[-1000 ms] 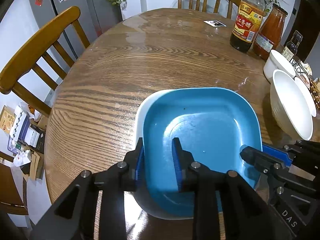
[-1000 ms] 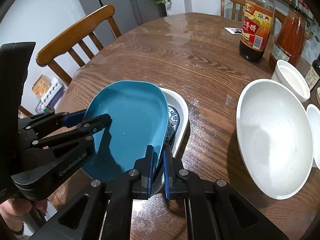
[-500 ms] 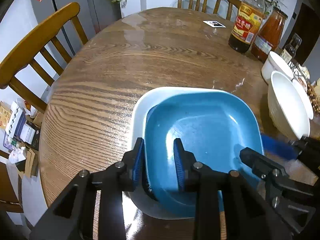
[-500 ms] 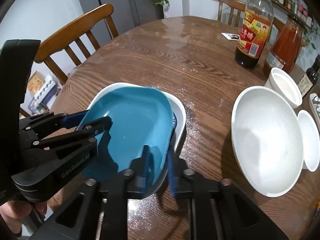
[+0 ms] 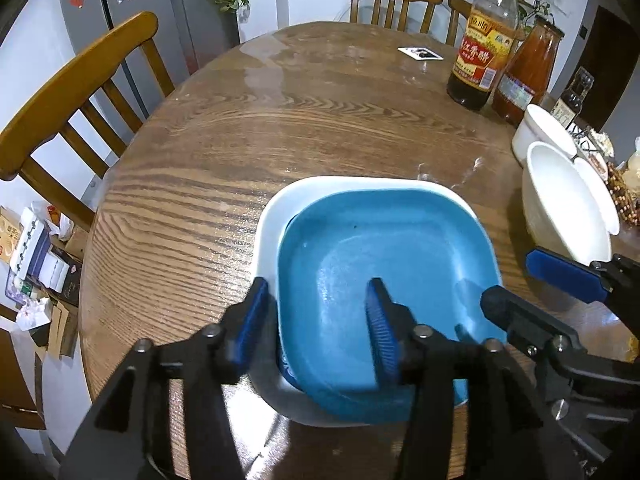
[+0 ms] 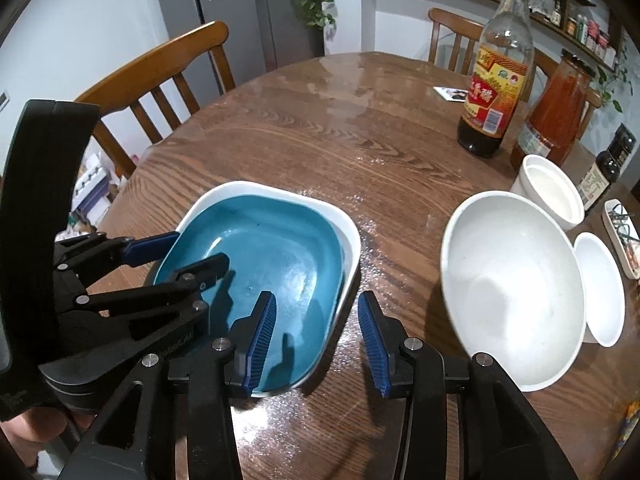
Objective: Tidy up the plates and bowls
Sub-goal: 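Open the left tool and pull it back from the blue dish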
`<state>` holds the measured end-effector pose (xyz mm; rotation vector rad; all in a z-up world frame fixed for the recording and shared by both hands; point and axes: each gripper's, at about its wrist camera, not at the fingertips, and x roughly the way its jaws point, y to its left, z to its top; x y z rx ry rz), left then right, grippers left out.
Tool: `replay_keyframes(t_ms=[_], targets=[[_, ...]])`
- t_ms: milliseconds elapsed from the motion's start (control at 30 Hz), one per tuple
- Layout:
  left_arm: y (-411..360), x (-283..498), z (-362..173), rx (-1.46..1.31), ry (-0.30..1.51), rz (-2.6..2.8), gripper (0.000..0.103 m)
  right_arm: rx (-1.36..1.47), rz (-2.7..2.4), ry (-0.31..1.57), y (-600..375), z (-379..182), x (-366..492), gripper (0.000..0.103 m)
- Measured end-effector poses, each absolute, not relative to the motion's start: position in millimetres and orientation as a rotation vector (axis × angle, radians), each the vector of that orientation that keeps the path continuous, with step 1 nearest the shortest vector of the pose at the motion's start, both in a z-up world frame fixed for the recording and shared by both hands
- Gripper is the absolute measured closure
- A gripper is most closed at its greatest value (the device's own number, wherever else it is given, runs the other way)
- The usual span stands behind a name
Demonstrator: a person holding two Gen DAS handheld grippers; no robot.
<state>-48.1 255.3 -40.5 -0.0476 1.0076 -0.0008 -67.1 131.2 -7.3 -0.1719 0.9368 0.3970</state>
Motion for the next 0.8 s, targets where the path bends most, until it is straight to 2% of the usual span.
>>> replay_keyframes(t_ms=[33,67,100,267,333,400,467,567,733,800], targets=[[254.5,-49.5,-37.8,-0.041,1.000,0.007,0.038,-0.168,0.398,0.930,130.0,-6.1,-67.9,0.060],[254.2,-50.8,-34.8,-0.027,0.986,0.025,0.026,-0.167,0.398,0.921,128.2,-4.6,-69.5,0.060],[253.9,-53.0,-31.7,-0.017,0.968,0.039,0.018,-0.168,0.398,0.907,126.1,-2.4,-71.9,0.059],[258.0,-52.8,-20.6,-0.020,0.953,0.051,0.018,-0.152,0.413,0.840,116.8,8.1,-82.4,0.059],[258.5,-53.5,-19.8,-0.019,0.953,0.059,0.018,-0.142,0.426,0.827,113.4,11.2,-85.2,0.053],[260.2,-56.1,-20.5,-0.007,0.955,0.072,0.017,-0.110,0.440,0.813,108.5,13.7,-88.3,0.042],[262.7,-60.1,-22.7,0.000,0.960,0.085,0.014,-0.065,0.470,0.811,104.3,14.9,-89.9,0.039],[265.2,-66.9,-27.3,0.007,0.968,0.104,0.009,-0.015,0.516,0.807,101.5,15.2,-92.7,0.037],[267.5,-75.7,-28.8,0.034,0.968,0.122,0.008,0.015,0.532,0.805,97.9,13.9,-93.7,0.033],[268.9,-77.6,-28.3,0.031,0.966,0.125,0.003,0.033,0.537,0.804,95.5,14.1,-93.9,0.033]])
